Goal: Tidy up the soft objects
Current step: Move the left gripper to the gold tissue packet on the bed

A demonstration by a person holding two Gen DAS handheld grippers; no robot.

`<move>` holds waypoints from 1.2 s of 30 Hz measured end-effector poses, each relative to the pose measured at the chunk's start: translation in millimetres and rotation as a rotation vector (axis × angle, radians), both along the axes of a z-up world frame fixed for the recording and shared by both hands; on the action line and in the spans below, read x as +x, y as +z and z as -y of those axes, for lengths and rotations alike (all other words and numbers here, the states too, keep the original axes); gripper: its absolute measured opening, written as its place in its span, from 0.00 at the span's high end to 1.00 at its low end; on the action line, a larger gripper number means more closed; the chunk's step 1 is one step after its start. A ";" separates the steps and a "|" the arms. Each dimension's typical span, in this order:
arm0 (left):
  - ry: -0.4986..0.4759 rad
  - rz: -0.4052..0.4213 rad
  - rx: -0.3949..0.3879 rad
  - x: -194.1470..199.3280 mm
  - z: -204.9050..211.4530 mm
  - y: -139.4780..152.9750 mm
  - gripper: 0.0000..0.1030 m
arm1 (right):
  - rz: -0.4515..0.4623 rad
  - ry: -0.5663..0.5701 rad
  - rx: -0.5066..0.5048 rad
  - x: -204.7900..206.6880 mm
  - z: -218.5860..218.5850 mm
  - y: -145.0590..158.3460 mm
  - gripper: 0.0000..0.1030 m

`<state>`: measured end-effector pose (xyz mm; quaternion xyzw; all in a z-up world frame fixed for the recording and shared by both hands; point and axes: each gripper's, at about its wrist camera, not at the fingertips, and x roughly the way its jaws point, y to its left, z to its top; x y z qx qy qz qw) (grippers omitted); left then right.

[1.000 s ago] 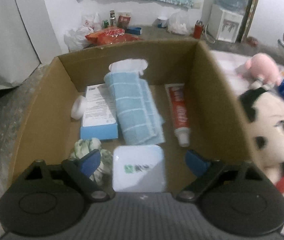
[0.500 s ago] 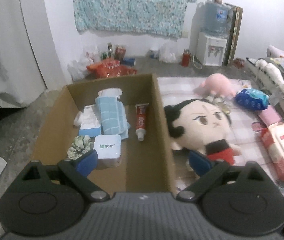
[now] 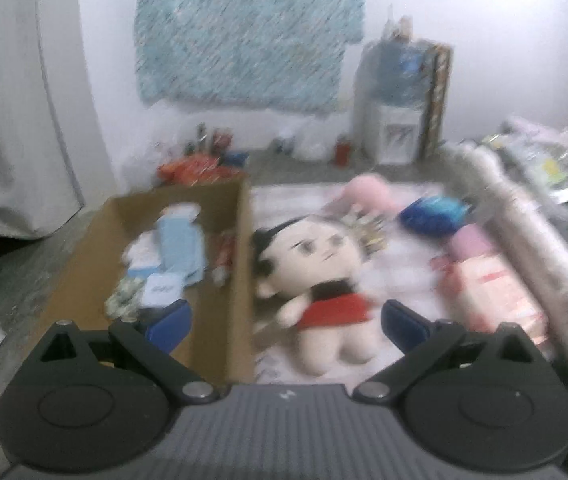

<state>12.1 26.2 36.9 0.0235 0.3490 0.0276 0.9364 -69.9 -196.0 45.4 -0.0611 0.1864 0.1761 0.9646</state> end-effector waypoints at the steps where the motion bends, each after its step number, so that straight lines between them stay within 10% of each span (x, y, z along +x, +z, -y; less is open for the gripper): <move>1: -0.015 0.018 -0.011 -3.0 5.2 4.7 0.01 | 0.018 0.004 0.017 -0.9 6.8 8.3 0.01; 12: -0.195 0.127 -0.186 51.6 57.0 55.7 0.00 | 0.129 0.025 0.243 41.1 75.7 81.0 0.01; 19: -0.249 0.050 -0.228 158.4 74.6 46.4 0.00 | 0.010 -0.062 0.431 125.7 122.5 63.0 0.01; 29: -0.494 -0.264 0.238 303.2 145.3 -98.6 0.02 | -0.346 -0.175 0.479 237.3 136.6 -55.4 0.01; 36: -0.707 -0.466 0.381 350.0 157.6 -175.9 0.13 | -0.416 -0.114 0.423 258.1 116.6 -95.5 0.01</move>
